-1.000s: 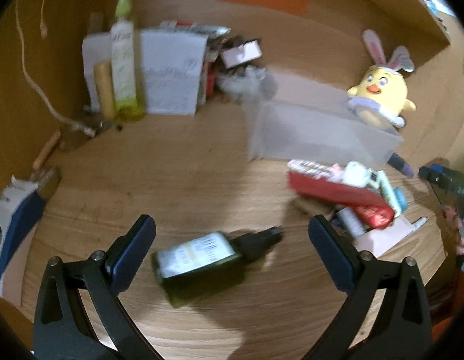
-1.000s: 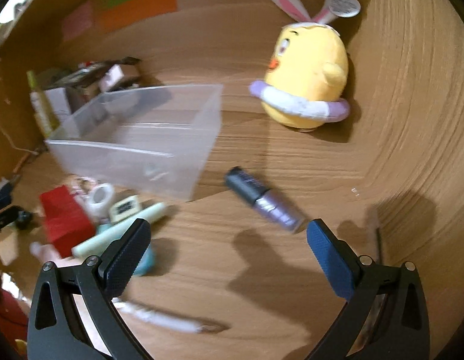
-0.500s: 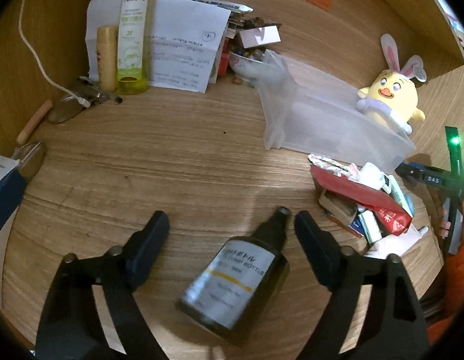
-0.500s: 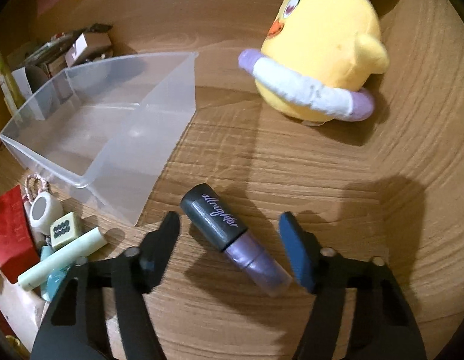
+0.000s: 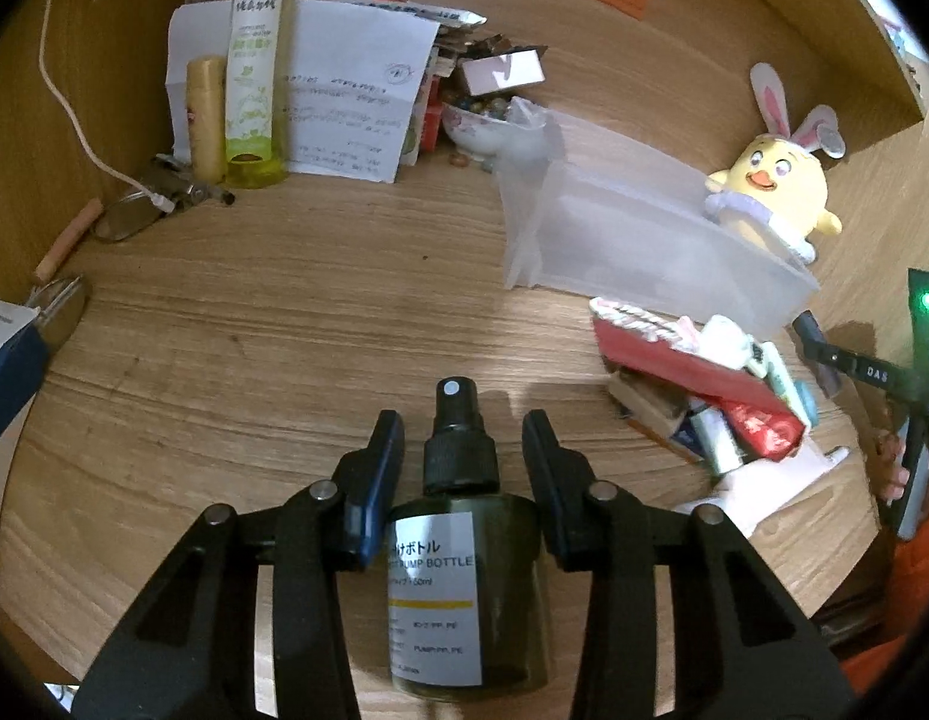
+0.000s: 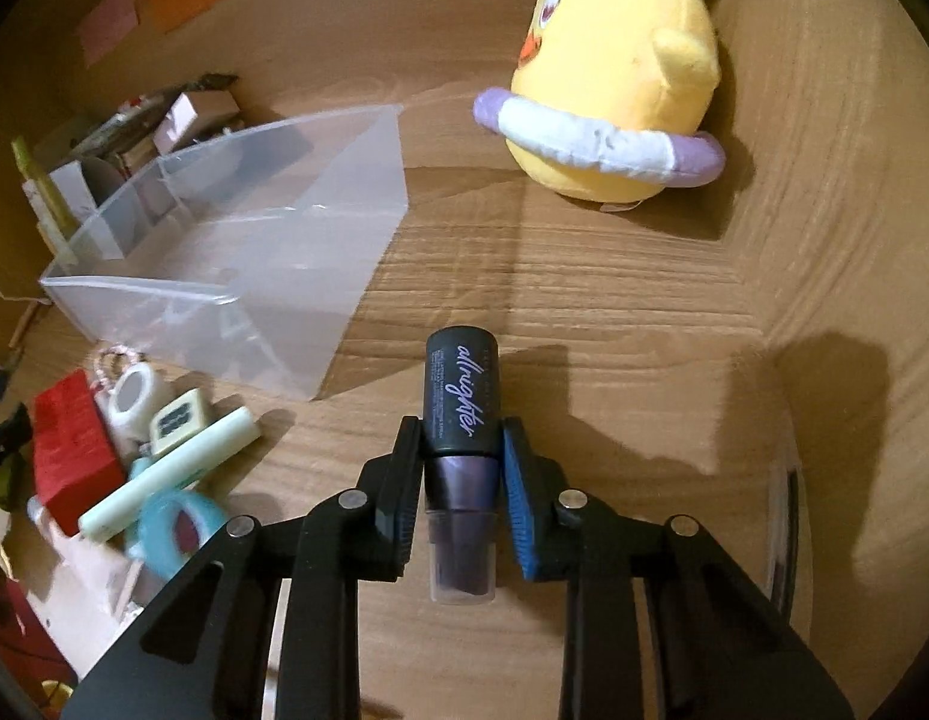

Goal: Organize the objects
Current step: 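Grasp the dark green spray bottle with left gripper while right grasps purple lipstick, then lower both held items into the clear bin and open both grippers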

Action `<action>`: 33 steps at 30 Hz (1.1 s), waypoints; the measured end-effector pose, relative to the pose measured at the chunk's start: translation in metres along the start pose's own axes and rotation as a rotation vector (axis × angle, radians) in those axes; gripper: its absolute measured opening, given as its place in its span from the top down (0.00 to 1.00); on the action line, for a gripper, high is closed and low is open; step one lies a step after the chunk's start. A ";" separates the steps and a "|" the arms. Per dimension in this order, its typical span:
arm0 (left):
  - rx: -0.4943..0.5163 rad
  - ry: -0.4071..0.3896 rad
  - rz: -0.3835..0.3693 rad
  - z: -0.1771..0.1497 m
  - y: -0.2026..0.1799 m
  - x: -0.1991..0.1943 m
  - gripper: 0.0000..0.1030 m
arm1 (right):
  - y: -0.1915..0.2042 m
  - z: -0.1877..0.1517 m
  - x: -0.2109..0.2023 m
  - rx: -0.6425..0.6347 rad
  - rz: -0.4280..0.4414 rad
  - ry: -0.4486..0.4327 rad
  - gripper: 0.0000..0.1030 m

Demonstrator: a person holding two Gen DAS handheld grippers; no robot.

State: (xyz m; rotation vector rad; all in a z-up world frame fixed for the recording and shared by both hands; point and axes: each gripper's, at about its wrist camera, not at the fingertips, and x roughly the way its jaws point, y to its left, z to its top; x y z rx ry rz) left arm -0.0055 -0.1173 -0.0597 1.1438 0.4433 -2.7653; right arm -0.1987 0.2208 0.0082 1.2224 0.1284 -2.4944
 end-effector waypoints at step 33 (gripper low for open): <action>0.155 -0.168 -0.095 0.155 -0.121 0.004 0.60 | 0.106 0.100 -0.050 -0.162 0.148 -0.244 0.77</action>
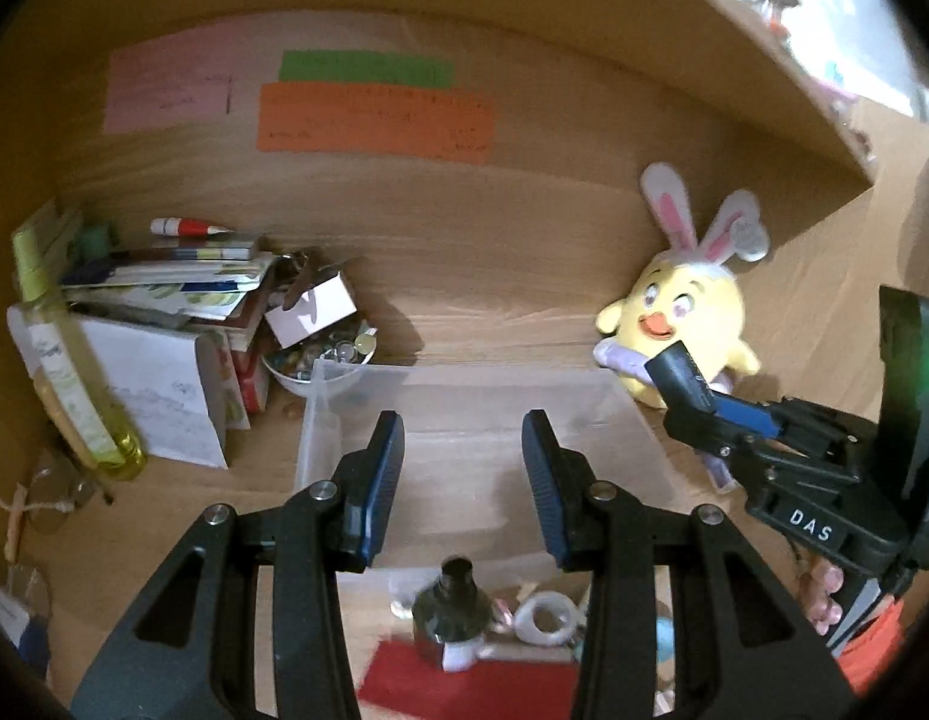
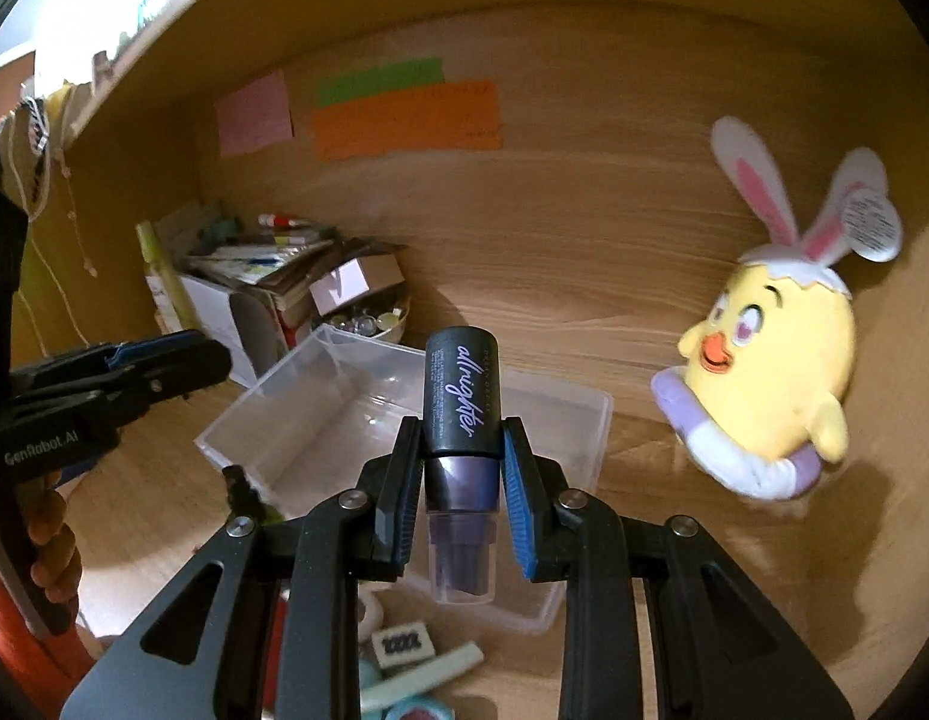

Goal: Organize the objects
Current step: 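Lower both held items into the clear bin and open both grippers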

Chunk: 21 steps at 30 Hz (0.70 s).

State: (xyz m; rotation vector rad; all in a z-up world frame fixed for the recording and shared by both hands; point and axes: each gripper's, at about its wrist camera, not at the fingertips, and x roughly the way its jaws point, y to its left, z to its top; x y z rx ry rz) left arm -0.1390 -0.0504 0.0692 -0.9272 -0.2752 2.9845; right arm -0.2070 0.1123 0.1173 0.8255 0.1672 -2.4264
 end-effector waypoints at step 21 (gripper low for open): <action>0.056 0.160 -0.019 -0.088 0.009 0.008 0.32 | -0.006 -0.014 0.092 -0.078 -0.004 0.227 0.77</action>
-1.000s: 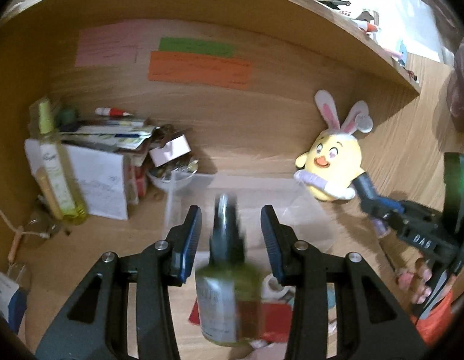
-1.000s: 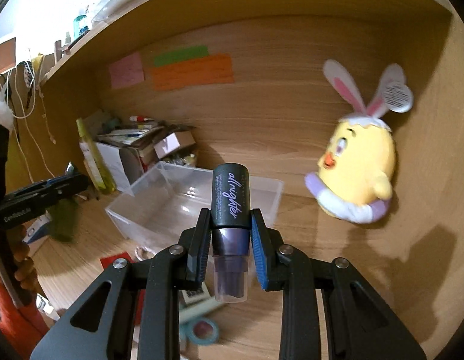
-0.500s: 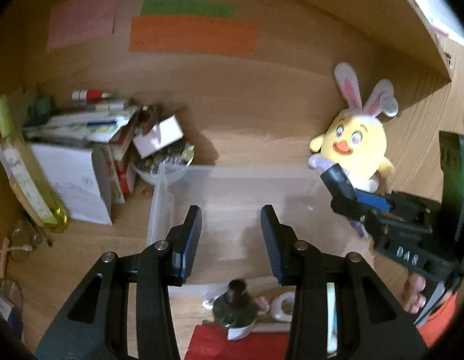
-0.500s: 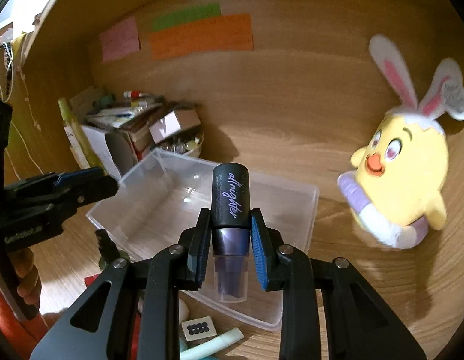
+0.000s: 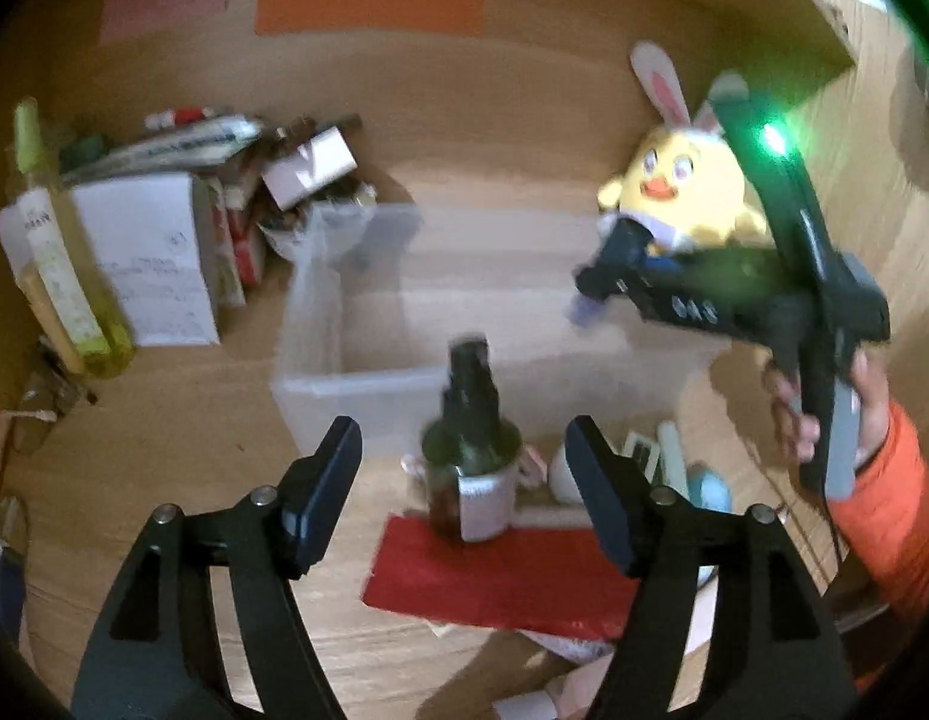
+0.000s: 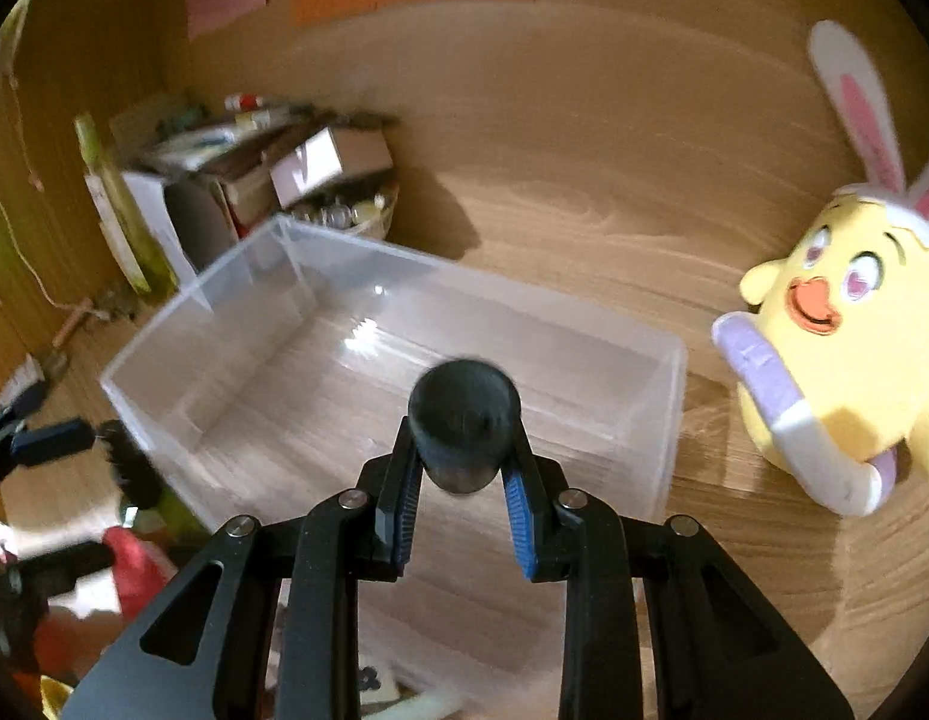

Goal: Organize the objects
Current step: 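Lower both held items into the clear bin and open both grippers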

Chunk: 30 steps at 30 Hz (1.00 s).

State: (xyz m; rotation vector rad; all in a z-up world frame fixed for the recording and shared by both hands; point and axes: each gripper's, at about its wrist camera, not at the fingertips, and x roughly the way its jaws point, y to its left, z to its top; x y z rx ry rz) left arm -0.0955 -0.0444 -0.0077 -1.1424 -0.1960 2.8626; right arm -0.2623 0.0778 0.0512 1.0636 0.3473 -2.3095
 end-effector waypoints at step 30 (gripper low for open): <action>-0.015 -0.021 -0.023 0.070 0.012 0.004 0.60 | -0.009 -0.011 -0.034 0.012 0.000 -0.053 0.30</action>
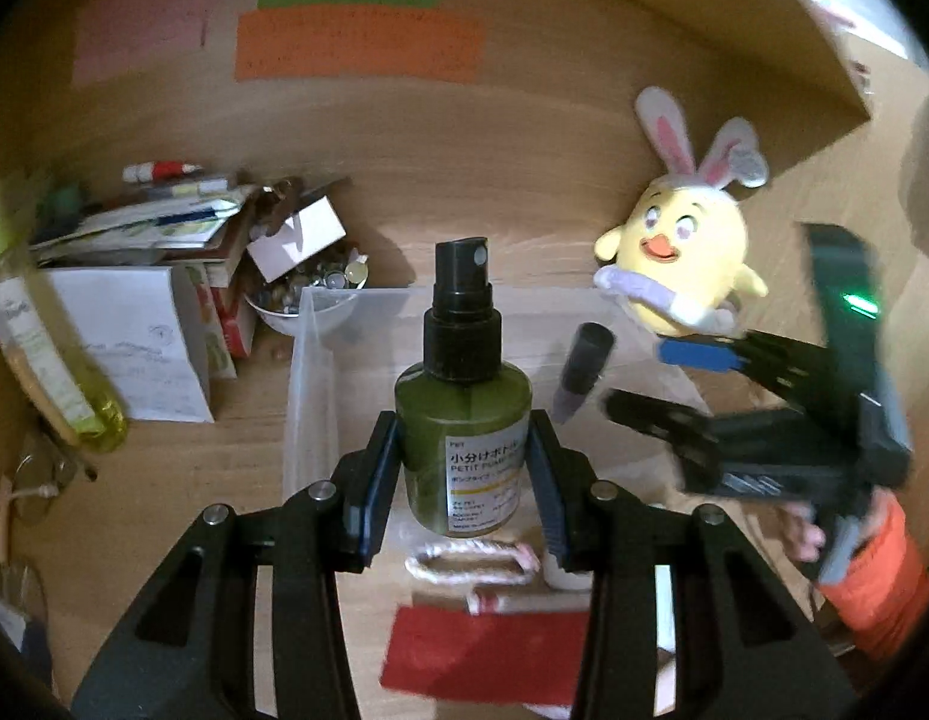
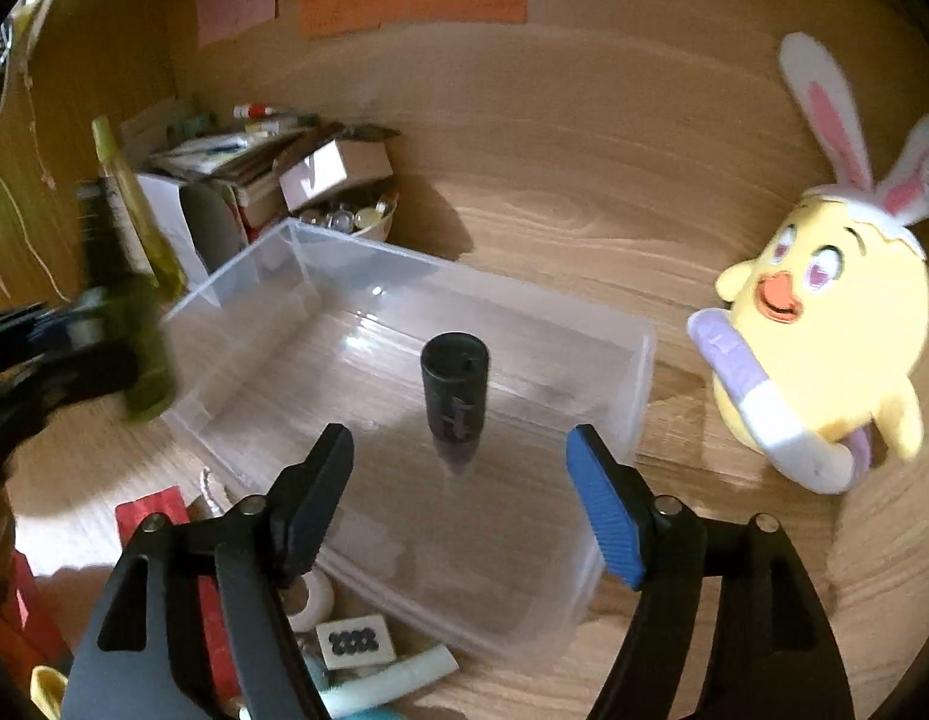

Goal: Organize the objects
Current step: 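Lower both held items into the clear bin and open both grippers, then grasp the pink-white tube with left gripper while right grasps blue tape roll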

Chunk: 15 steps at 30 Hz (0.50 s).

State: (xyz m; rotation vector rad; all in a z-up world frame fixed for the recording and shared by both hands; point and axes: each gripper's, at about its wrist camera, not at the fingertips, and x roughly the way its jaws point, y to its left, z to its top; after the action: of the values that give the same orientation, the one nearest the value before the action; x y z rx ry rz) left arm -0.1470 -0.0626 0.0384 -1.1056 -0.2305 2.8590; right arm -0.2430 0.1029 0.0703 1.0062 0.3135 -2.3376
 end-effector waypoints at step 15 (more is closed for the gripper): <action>-0.005 0.203 0.058 0.007 0.017 0.076 0.60 | 0.002 -0.050 -0.046 0.071 0.051 -0.042 0.23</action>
State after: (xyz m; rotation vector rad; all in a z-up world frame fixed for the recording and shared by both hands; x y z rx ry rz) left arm -0.2081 -0.0710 -0.0103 -1.4134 -0.1961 2.7687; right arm -0.1867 0.1416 0.0690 0.9862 0.1874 -2.3350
